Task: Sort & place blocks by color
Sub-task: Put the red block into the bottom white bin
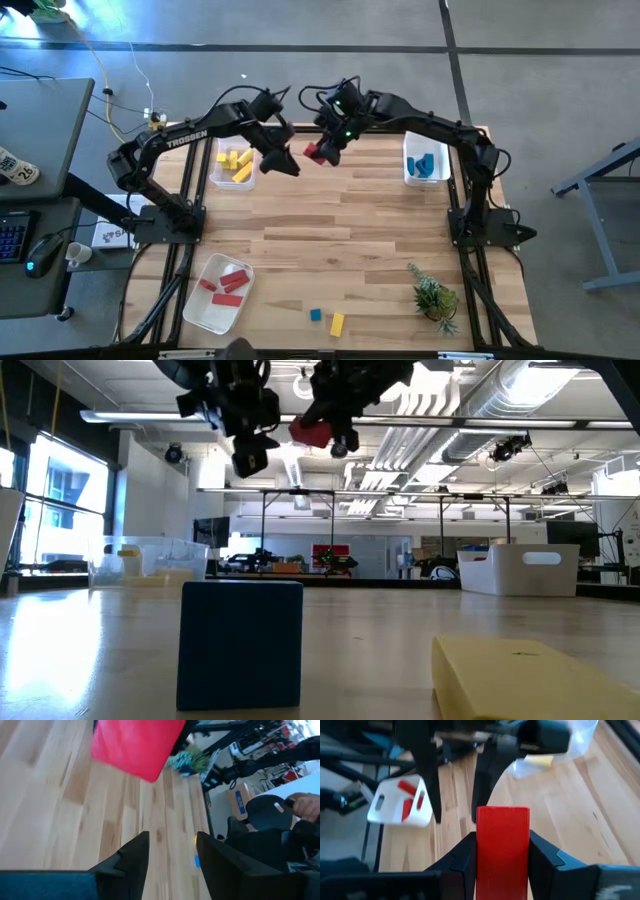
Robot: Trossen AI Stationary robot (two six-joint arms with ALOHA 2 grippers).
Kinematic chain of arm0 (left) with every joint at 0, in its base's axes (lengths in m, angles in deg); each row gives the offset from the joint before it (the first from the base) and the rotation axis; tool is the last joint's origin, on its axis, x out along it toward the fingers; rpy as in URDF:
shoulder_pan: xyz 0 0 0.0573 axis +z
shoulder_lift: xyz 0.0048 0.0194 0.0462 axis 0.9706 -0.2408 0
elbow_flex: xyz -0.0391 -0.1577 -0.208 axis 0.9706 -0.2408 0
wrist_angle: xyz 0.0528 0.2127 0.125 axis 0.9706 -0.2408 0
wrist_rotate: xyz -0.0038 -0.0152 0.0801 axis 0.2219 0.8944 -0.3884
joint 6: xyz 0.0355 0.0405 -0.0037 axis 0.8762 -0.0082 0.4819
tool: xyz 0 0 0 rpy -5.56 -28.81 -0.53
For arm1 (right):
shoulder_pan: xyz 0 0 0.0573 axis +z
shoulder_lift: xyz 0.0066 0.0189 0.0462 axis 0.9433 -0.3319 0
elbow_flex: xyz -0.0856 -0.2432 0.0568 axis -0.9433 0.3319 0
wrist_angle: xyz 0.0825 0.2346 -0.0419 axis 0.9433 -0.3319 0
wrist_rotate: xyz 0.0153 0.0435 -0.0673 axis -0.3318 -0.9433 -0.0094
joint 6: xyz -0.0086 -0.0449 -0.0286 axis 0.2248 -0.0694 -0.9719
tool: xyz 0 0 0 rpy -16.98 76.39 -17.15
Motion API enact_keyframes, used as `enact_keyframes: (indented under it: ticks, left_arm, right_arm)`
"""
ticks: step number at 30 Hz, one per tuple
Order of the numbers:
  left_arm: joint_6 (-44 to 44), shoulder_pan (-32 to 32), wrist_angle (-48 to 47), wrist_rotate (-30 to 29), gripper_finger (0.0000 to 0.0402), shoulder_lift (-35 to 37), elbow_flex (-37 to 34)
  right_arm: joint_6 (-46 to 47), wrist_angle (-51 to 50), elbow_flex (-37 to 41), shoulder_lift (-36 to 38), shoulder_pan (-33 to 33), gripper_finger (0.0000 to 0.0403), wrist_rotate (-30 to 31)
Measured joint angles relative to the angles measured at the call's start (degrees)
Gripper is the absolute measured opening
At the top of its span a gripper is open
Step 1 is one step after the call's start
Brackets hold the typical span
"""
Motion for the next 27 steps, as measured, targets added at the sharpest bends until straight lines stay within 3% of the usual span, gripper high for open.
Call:
enact_keyframes:
  ticks: [6, 13, 27]
  left_arm:
    - [-0.04, -1.43, 8.16, 0.79, 0.0154, 0.0, 0.0]
    - [0.32, -3.33, 15.59, 0.52, 0.0154, -0.02, 0.0]
    - [-1.21, -5.14, 15.3, -1.82, 0.0154, -0.02, 0.0]
  right_arm:
    - [-2.08, -7.01, -2.55, 0.04, 0.04, 0.0105, -0.18]
    - [-3.1, -10.34, -2.74, 0.08, 0.15, 0.0105, -5.78]
    - [-1.7, -11.16, -2.76, 0.13, 0.48, 0.0105, -8.17]
